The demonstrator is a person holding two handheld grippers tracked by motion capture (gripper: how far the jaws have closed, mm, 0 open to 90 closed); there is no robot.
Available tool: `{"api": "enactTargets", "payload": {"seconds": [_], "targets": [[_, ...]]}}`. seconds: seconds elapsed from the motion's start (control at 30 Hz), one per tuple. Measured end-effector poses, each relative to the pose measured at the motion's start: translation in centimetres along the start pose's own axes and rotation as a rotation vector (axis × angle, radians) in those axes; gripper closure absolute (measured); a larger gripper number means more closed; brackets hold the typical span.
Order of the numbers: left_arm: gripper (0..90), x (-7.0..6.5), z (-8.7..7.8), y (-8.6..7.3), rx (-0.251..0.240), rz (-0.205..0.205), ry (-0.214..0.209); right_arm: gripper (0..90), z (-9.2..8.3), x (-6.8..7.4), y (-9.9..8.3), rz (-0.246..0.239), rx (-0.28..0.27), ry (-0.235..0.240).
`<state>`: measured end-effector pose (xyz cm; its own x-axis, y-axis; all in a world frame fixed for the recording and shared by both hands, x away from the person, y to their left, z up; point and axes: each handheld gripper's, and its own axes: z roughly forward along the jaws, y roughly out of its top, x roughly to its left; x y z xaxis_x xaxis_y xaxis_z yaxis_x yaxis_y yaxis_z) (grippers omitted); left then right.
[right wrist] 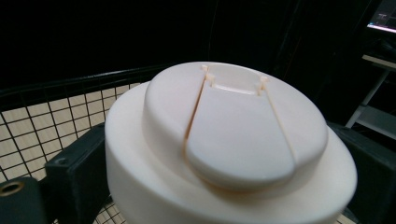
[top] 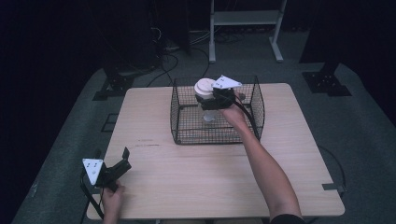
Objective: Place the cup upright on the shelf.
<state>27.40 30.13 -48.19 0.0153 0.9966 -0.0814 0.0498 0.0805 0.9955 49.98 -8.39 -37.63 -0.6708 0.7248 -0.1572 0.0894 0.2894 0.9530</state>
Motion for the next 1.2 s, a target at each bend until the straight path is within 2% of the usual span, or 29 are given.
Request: {"api": "enactTargets", "payload": {"seconds": [0.47, 0.83, 1.2], "targets": [[0.0, 0.0, 0.0, 0.0, 0.003, 0.002, 0.001, 4.0, 0.9, -0.6, -1.4, 0.005, 0.058, 0.005], [0.0, -0.1, 0.0, 0.0, 0.003, 0.005, 0.0, 3.8, 0.5, -0.5, -1.5, -0.021, 0.072, 0.017], [0.0, -0.1, 0.0, 0.0, 0.005, 0.011, 0.003, 3.6, 0.1, -0.8, -1.6, -0.009, 0.079, 0.009]]}}
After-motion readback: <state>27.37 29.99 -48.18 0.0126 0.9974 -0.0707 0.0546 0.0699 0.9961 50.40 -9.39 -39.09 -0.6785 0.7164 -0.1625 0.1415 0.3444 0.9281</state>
